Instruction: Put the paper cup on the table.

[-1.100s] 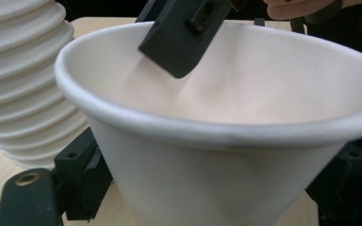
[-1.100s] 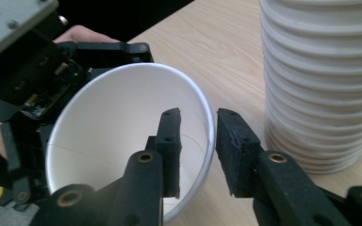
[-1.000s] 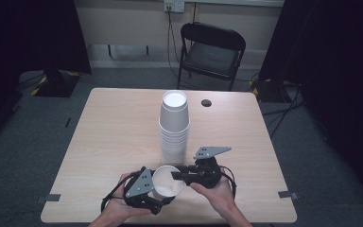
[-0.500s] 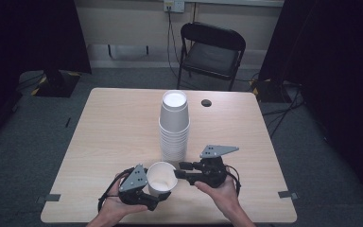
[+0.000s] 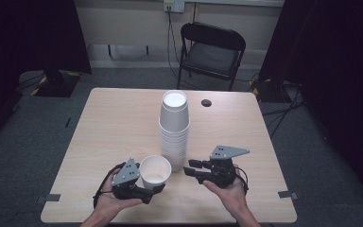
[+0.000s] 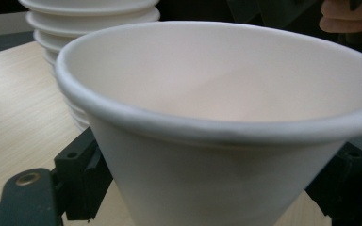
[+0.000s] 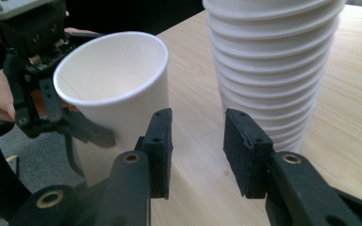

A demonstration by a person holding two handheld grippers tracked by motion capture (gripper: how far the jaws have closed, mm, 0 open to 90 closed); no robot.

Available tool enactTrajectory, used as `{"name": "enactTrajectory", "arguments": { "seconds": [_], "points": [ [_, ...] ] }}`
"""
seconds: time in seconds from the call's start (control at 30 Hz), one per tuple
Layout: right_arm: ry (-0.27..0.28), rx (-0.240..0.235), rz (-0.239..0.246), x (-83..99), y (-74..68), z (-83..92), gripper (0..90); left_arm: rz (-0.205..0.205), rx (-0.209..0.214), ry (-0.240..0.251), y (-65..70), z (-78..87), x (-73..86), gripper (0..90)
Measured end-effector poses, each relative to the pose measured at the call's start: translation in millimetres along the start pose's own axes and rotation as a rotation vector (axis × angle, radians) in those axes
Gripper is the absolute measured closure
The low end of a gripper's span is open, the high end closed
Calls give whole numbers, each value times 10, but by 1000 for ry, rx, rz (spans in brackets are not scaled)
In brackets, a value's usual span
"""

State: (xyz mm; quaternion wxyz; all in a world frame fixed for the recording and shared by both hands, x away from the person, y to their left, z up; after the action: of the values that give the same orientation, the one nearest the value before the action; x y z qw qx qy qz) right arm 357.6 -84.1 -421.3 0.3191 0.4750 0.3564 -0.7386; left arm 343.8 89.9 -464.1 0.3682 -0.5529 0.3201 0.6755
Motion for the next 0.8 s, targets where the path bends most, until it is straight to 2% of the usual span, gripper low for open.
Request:
{"name": "enactTrajectory", "arguments": {
  "seconds": [0.2,0.27,0.3,0.33,0.4,0.47,0.53,0.57,0.7,0.8],
  "points": [
    [-5,23,-3,15,67,39,612,17,-33,4,-95,33,-9,153],
    [-5,24,-11,34,108,51,612,49,-48,10,-158,54,-42,153],
    [-5,24,-11,34,108,51,612,49,-48,10,-158,54,-42,153],
    [-5,23,-15,43,116,52,612,47,-75,10,-209,70,-56,153],
    [-16,26,-15,94,145,48,599,69,-96,22,-283,102,-75,153],
    [-22,28,-15,114,154,52,586,64,-113,20,-338,131,-77,153],
    [-24,32,-13,123,163,61,576,68,-111,25,-347,136,-77,152],
    [-16,39,-10,119,178,77,550,39,-126,14,-385,148,-66,153],
    [-12,65,-4,118,228,120,504,40,-149,12,-443,166,-72,153],
    [-35,82,3,177,280,139,489,69,-196,24,-574,194,-102,153]
  ]
}}
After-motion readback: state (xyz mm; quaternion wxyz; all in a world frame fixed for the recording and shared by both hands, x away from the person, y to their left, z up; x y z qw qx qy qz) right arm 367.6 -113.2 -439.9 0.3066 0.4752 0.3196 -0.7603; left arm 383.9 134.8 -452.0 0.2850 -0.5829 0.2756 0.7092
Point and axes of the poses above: each handheld gripper's, and its own axes: z roughly backward along the jaws, x roughly out of its underside, y roughly to its right, the point moved 8 cm from there along -z, roughly forward along the jaws, and after that the axes turned 11 degrees about y, right-handed, at the moved point
